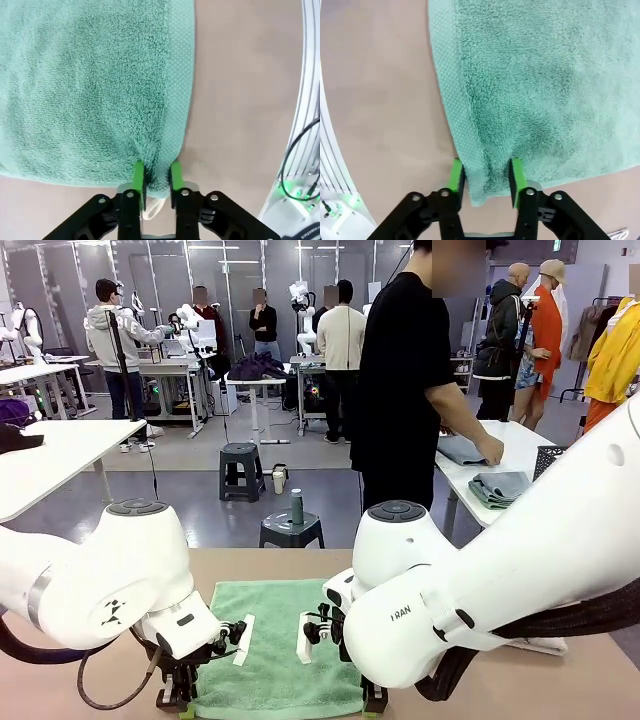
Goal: Fold the towels and place them in the basket.
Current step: When a person lays out a Towel with hook on the table, fold it in half twice.
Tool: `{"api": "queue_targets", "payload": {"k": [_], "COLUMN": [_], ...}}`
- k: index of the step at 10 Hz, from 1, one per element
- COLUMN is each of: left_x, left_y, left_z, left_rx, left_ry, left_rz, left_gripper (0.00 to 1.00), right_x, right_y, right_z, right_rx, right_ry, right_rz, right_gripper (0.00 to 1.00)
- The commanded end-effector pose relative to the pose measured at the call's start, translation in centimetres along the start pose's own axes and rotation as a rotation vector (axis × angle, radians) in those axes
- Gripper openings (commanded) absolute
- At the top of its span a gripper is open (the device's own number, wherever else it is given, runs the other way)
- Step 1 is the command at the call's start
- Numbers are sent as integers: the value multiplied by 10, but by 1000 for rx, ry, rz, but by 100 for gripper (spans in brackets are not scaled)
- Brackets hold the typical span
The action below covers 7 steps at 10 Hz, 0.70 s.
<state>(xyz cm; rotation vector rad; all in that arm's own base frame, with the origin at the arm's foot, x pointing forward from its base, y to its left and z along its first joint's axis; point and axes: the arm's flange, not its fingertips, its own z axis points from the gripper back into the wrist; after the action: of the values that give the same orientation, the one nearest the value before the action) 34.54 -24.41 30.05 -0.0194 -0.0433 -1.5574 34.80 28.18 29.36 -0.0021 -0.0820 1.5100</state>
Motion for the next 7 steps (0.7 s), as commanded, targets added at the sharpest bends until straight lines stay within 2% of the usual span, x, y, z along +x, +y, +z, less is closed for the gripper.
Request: {"api": "queue_targets", "payload": {"k": [1, 2, 4, 7], "left_x": [-30, -31, -31, -28], "left_y": [-47, -46, -46, -41], "left_z": [-19, -18, -16, -1], "left_rx": [6, 6, 5, 12], "left_ry": [31, 27, 27, -5], "left_rz": [0, 0, -1, 1], "left_gripper": [0, 0, 0, 0], "right_x": [-4, -4, -4, -4], "right_y": [-4, -4, -5, -5], "right_z": [4, 3, 5, 28], "right_rx": [37, 43, 47, 55], "right_ry": [-3, -4, -3, -38], "right_rz": [-6, -7, -13, -28], "right_gripper": [4, 0, 0, 0]}}
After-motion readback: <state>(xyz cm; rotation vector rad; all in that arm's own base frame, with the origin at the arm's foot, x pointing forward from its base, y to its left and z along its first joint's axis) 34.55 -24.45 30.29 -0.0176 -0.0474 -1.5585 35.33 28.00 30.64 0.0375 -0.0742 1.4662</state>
